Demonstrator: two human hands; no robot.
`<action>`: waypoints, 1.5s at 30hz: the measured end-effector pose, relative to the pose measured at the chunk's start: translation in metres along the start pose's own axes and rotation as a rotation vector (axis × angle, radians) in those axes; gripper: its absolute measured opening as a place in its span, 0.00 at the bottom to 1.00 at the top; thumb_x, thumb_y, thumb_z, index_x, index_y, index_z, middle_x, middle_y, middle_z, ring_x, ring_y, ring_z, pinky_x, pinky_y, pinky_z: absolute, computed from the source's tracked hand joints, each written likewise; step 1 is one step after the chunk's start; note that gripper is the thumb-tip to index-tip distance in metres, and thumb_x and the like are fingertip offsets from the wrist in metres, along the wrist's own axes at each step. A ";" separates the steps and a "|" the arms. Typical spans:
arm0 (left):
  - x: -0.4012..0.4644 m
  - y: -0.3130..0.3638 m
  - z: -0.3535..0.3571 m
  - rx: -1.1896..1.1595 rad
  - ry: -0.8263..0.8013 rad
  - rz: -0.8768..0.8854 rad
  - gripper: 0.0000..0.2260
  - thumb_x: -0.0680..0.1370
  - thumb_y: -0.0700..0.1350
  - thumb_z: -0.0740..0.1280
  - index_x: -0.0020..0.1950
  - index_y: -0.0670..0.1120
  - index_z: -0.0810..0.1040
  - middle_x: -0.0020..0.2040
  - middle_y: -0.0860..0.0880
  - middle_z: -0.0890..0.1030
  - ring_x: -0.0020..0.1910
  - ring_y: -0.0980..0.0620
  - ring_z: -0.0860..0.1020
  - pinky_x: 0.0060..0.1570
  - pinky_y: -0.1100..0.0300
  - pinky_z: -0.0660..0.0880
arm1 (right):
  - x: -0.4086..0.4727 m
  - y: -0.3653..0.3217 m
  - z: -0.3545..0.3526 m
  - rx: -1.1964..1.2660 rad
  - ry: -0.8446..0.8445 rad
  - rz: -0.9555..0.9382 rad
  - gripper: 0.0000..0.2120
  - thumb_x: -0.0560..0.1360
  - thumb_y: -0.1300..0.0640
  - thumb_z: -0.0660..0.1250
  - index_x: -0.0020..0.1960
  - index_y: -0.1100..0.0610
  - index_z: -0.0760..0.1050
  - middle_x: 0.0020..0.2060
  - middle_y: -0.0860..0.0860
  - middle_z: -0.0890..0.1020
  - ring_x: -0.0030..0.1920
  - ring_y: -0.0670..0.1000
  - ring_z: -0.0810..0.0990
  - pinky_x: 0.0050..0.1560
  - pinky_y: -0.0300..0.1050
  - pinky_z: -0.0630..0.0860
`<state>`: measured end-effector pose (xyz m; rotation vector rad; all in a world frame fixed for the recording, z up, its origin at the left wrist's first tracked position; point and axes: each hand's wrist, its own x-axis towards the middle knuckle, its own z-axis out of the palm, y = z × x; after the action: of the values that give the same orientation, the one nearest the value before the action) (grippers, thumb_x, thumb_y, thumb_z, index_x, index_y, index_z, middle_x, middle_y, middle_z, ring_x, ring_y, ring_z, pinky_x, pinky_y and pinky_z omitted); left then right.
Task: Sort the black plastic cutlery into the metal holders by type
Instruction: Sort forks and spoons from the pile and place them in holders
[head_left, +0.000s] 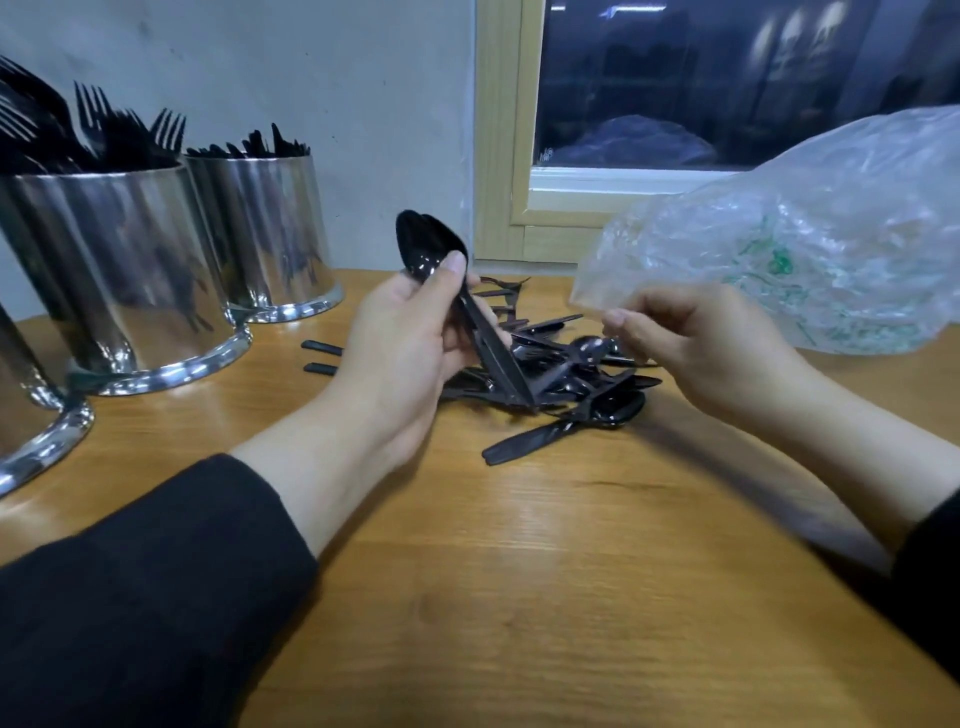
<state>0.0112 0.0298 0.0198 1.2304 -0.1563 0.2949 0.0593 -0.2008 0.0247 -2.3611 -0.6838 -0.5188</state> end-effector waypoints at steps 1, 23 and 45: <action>-0.001 -0.001 0.002 0.025 0.011 -0.005 0.09 0.85 0.47 0.61 0.49 0.44 0.75 0.34 0.47 0.79 0.32 0.50 0.80 0.40 0.53 0.82 | 0.000 0.000 0.003 -0.001 -0.014 0.010 0.15 0.79 0.48 0.65 0.38 0.55 0.77 0.31 0.55 0.80 0.30 0.45 0.71 0.31 0.37 0.65; 0.005 -0.007 -0.005 0.344 0.093 -0.079 0.10 0.85 0.51 0.61 0.55 0.47 0.78 0.32 0.53 0.70 0.24 0.57 0.62 0.21 0.65 0.59 | 0.026 -0.012 0.045 -0.279 -0.326 -0.026 0.18 0.80 0.52 0.64 0.69 0.44 0.73 0.66 0.47 0.78 0.65 0.53 0.76 0.67 0.54 0.71; -0.001 -0.001 -0.004 0.668 -0.233 -0.018 0.11 0.86 0.48 0.59 0.49 0.49 0.80 0.34 0.50 0.80 0.30 0.52 0.77 0.35 0.58 0.76 | 0.013 -0.032 0.018 -0.057 0.122 -0.255 0.23 0.77 0.57 0.70 0.70 0.48 0.70 0.44 0.42 0.83 0.43 0.45 0.80 0.48 0.39 0.74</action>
<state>0.0105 0.0334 0.0175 1.9288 -0.2597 0.1893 0.0541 -0.1631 0.0328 -2.2848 -0.9301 -0.7951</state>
